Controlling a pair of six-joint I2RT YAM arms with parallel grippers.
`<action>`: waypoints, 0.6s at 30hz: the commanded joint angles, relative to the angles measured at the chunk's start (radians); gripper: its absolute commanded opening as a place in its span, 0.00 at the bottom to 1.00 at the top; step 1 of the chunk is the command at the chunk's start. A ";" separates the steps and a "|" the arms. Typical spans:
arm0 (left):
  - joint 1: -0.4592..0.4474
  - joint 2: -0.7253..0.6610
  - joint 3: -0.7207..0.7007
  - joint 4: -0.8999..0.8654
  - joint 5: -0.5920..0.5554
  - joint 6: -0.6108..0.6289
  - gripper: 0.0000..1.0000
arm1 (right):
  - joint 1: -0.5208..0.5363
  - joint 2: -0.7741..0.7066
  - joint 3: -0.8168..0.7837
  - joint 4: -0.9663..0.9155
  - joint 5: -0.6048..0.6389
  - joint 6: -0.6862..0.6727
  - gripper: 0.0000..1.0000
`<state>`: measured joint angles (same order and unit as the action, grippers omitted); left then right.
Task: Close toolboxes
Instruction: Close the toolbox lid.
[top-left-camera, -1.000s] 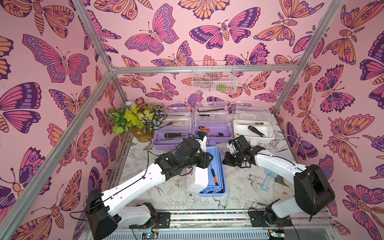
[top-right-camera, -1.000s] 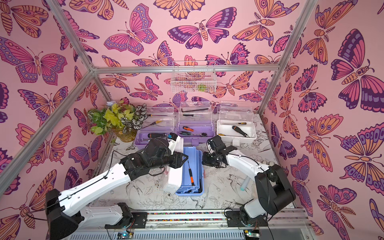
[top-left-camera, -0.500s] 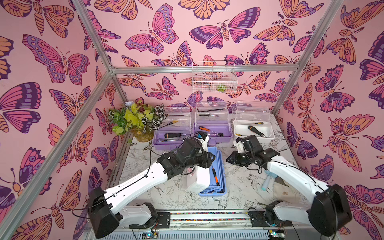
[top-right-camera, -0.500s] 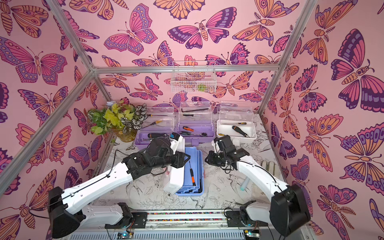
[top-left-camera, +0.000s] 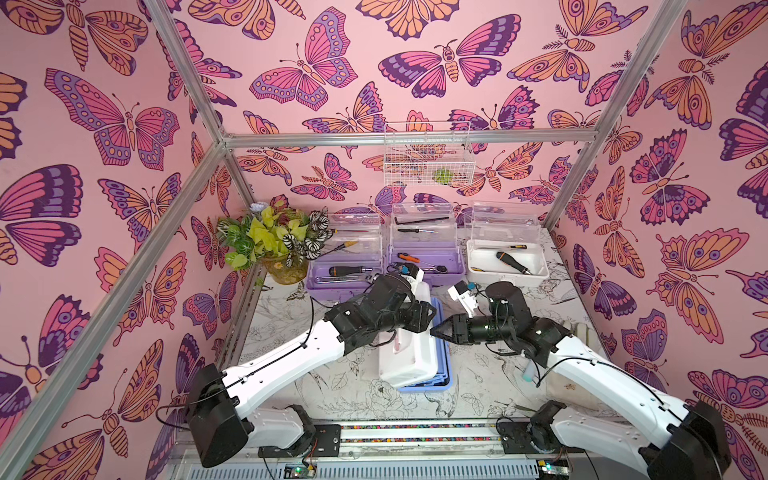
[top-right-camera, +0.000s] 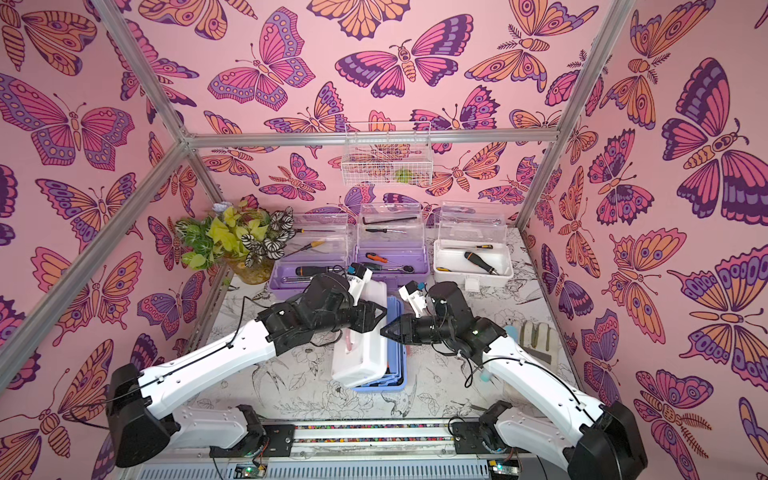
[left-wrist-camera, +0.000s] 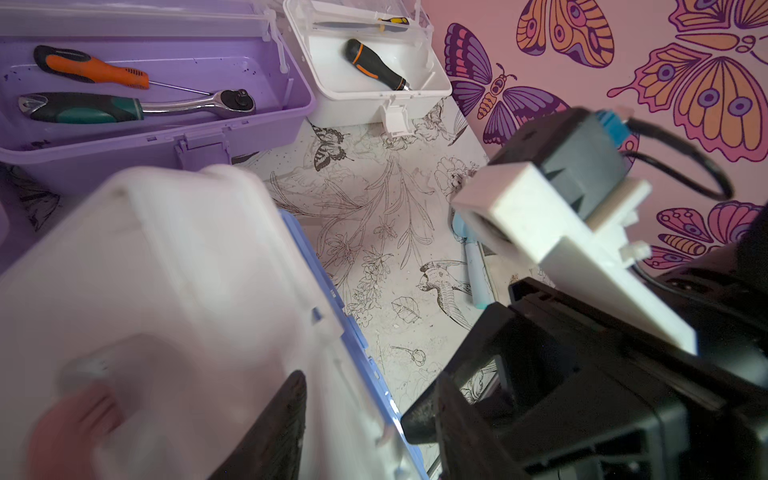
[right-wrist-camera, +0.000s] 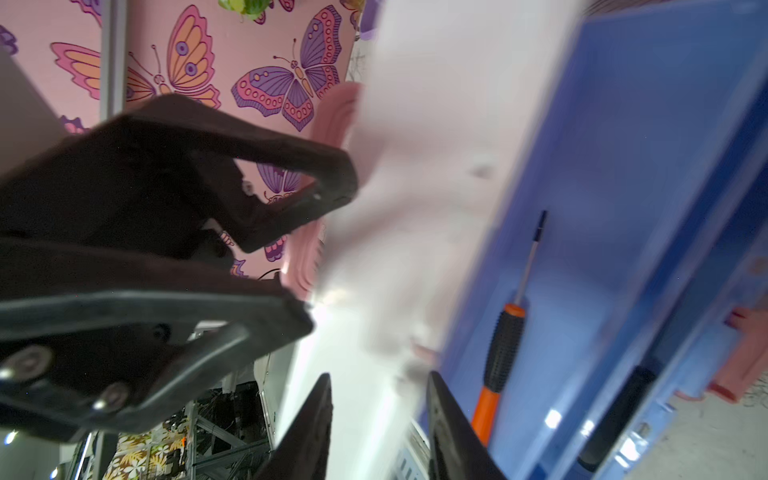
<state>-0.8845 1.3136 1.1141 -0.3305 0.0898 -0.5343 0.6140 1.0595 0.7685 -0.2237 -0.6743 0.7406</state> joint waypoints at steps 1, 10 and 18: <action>-0.002 0.017 -0.009 -0.015 0.012 -0.013 0.51 | 0.007 0.002 -0.016 0.029 -0.008 0.021 0.37; -0.002 -0.017 -0.027 -0.011 -0.024 -0.009 0.53 | -0.012 0.039 -0.005 -0.074 0.088 -0.056 0.32; 0.002 0.047 -0.072 -0.113 -0.128 0.002 1.00 | -0.144 -0.030 0.018 -0.346 0.318 -0.140 0.33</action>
<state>-0.8841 1.3212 1.0695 -0.3817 0.0124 -0.5438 0.5011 1.0355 0.7559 -0.4225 -0.4755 0.6571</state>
